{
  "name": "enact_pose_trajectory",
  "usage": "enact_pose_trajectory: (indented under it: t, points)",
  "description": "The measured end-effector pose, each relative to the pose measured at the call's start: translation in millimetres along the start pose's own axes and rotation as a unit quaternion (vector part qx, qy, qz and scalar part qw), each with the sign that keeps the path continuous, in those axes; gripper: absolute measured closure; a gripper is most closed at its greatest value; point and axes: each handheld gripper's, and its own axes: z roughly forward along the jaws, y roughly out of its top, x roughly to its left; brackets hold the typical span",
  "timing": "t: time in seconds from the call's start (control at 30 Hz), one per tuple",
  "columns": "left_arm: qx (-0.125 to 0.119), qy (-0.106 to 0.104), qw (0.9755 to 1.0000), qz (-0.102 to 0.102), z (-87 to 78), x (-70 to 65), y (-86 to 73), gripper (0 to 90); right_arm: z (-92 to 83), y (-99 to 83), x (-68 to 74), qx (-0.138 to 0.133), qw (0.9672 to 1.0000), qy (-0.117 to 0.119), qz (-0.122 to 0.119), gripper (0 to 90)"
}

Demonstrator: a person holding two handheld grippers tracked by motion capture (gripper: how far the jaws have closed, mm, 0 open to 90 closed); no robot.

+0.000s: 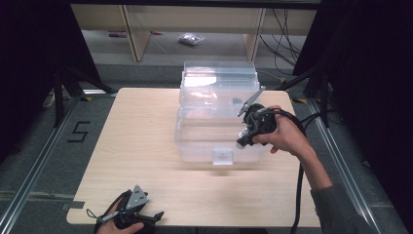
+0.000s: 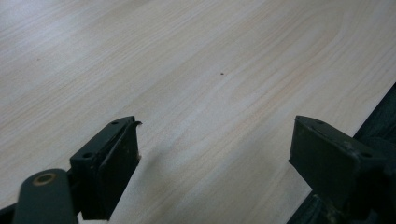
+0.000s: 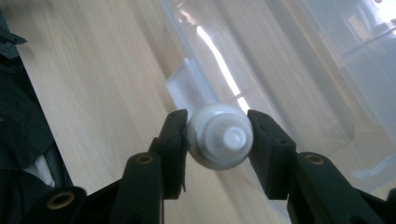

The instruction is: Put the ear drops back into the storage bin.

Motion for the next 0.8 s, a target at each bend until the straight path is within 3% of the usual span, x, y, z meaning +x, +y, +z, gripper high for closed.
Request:
enact_pose_trajectory:
  t: [0.17,0.2,0.23,0.37,0.4,0.53,0.6,0.63,0.7,0.73,0.77,0.8]
  points:
    - [0.0,0.001,1.0,0.002,0.4,0.2,0.1,15.1,-2.7,0.6,-13.0,0.002,0.9999,-0.009,0.012,60.1]
    - [-0.013,0.001,0.9997,-0.021,2.7,-2.5,-0.5,15.1,-2.6,0.5,-15.8,0.005,0.9998,-0.012,0.016,60.2]
    - [-0.016,0.001,0.9996,-0.025,3.3,-3.0,-0.6,15.1,-1.9,0.6,-19.0,0.008,0.9997,-0.017,0.017,60.1]
    - [-0.015,0.001,0.9997,-0.018,2.2,-2.4,-0.3,15.1,3.4,-0.5,-32.1,0.017,0.9991,-0.022,0.033,60.1]
    - [0.001,0.001,1.0,0.002,0.1,0.2,-0.1,15.1,5.2,-0.9,-36.0,0.019,0.9989,-0.024,0.037,60.1]
    - [0.0,-0.001,1.0,0.0,0.1,0.0,-0.1,15.1,13.9,-2.6,-48.9,0.03,0.9977,-0.029,0.054,60.2]
    - [-0.007,0.001,0.9999,-0.008,1.1,-1.0,-0.2,15.1,18.8,-3.6,-55.0,0.038,0.9971,-0.031,0.059,60.1]
    - [-0.018,0.002,0.9996,-0.021,2.4,-2.7,-0.4,15.1,23.6,-5.0,-60.0,0.043,0.9963,-0.031,0.068,60.1]
    - [0.0,-0.001,1.0,0.0,-0.1,0.1,-0.2,15.1,26.3,-5.7,-61.6,0.047,0.9958,-0.03,0.073,60.1]
    - [-0.001,0.0,1.0,0.0,0.1,0.0,-0.2,15.1,29.1,-6.4,-63.7,0.051,0.9956,-0.032,0.072,60.1]
    - [0.0,0.0,1.0,-0.002,0.3,-0.2,-0.2,15.1,31.6,-6.8,-64.6,0.056,0.9949,-0.031,0.078,60.2]
    - [-0.017,0.001,0.9995,-0.025,3.3,-3.1,-0.7,15.1,34.1,-7.4,-66.5,0.056,0.9948,-0.03,0.079,60.1]
